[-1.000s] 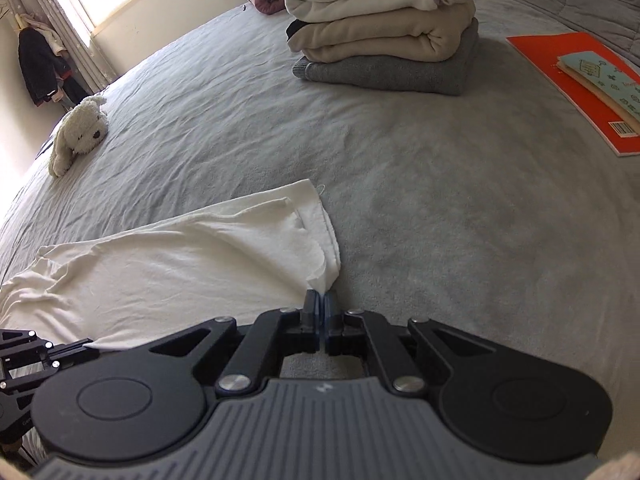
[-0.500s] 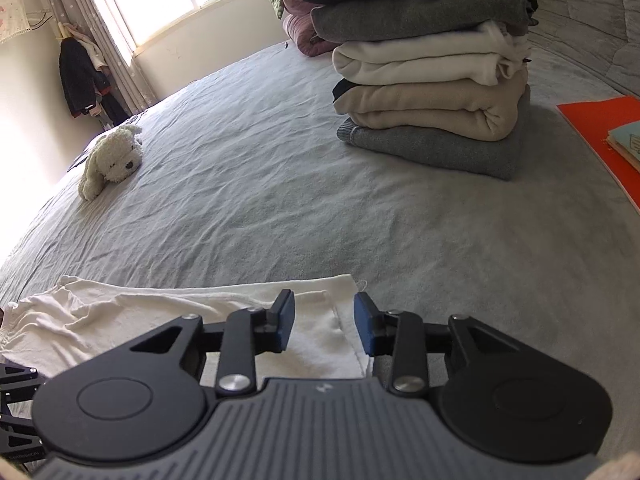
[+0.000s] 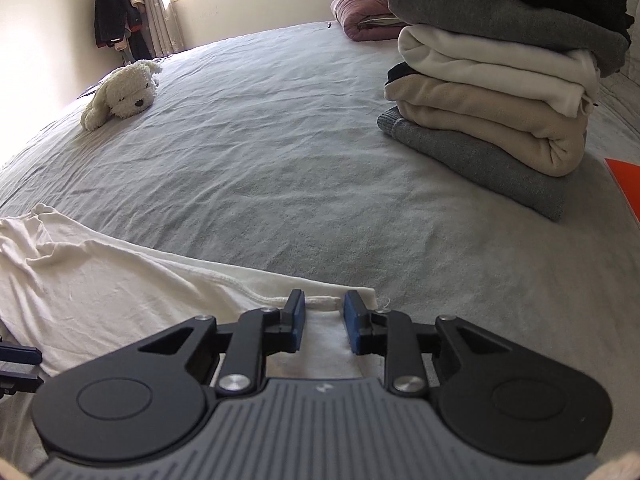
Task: Fold clothes
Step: 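Open both grippers and lay the stretched white shirt on the bed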
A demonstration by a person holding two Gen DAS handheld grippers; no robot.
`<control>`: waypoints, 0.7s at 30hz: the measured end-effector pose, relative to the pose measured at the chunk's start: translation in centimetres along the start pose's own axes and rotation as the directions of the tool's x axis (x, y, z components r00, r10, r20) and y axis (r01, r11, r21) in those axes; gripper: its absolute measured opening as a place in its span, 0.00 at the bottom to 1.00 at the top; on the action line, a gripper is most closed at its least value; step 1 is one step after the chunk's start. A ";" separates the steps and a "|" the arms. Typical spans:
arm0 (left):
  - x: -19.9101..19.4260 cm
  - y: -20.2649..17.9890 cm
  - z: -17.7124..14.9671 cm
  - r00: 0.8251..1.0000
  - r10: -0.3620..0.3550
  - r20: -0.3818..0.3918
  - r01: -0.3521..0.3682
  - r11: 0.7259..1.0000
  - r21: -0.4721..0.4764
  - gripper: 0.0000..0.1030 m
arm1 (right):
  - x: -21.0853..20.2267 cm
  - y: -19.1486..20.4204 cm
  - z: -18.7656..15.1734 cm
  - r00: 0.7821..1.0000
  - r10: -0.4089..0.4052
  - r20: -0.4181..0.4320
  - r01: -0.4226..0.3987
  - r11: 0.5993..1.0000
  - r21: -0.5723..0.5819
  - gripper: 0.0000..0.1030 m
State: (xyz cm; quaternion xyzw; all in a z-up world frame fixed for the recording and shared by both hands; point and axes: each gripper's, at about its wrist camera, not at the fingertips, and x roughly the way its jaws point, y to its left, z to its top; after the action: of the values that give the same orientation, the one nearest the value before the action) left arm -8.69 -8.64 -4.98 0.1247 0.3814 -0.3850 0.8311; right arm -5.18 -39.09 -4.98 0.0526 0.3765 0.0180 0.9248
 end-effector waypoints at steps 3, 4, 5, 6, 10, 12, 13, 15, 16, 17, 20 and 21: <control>0.0 0.0 0.0 1.000 0.000 0.002 0.000 1.000 -0.006 0.25 | -0.2 0.6 -0.2 1.000 -0.012 0.012 0.012 0.999 -0.032 0.03; 0.0 0.1 0.0 1.000 0.000 0.001 0.000 1.000 -0.007 0.25 | -0.5 0.6 -0.2 0.999 -0.029 0.023 0.030 0.999 -0.033 0.03; 0.0 0.0 0.0 1.000 0.000 0.001 0.000 1.000 -0.007 0.25 | -0.6 0.6 -0.2 0.998 -0.050 0.028 0.051 0.998 -0.029 0.02; 0.0 0.0 0.0 1.000 0.000 0.000 0.000 1.000 -0.006 0.25 | -0.7 0.4 -0.2 0.997 -0.074 0.029 0.075 0.997 -0.020 0.02; -0.1 0.3 0.0 1.000 -0.008 0.001 0.008 1.000 -0.008 0.25 | -0.5 -0.1 -0.4 0.990 -0.145 0.002 0.145 0.989 -0.006 0.02; -0.2 0.5 0.1 1.000 -0.014 0.000 0.014 1.000 -0.013 0.26 | -0.2 0.4 -0.5 0.987 -0.159 -0.006 0.159 0.987 -0.038 0.03; -0.4 0.6 0.1 1.000 -0.016 -0.001 0.016 1.000 -0.015 0.27 | -0.3 0.7 -0.4 0.987 -0.160 -0.003 0.159 0.986 -0.049 0.03; -1.0 1.2 0.3 1.000 -0.013 0.002 0.013 1.000 -0.016 0.29 | -0.5 1.1 -0.1 0.988 -0.154 0.003 0.154 0.986 -0.060 0.06; -1.4 1.5 0.4 1.000 -0.005 0.007 0.005 1.000 -0.015 0.30 | -0.7 1.3 0.2 0.990 -0.142 0.007 0.143 0.989 -0.050 0.08; -1.8 1.9 0.4 1.000 0.003 0.013 -0.003 1.000 -0.016 0.30 | -0.8 1.4 0.4 0.991 -0.131 0.011 0.131 0.991 -0.041 0.15; -3.4 4.5 1.0 0.999 0.042 0.034 -0.040 0.998 -0.050 0.30 | -1.0 2.1 1.3 0.997 -0.074 0.016 0.075 0.997 -0.015 0.15; -3.8 5.5 1.1 0.997 0.066 0.040 -0.064 0.996 -0.065 0.30 | -1.0 2.4 1.6 0.999 -0.049 0.015 0.049 0.999 -0.007 0.17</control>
State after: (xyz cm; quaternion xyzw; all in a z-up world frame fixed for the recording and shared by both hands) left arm -5.62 -3.43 -1.88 0.1024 0.3718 -0.3479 0.8545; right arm -4.78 -36.92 -2.86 0.0401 0.3705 -0.0036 0.9280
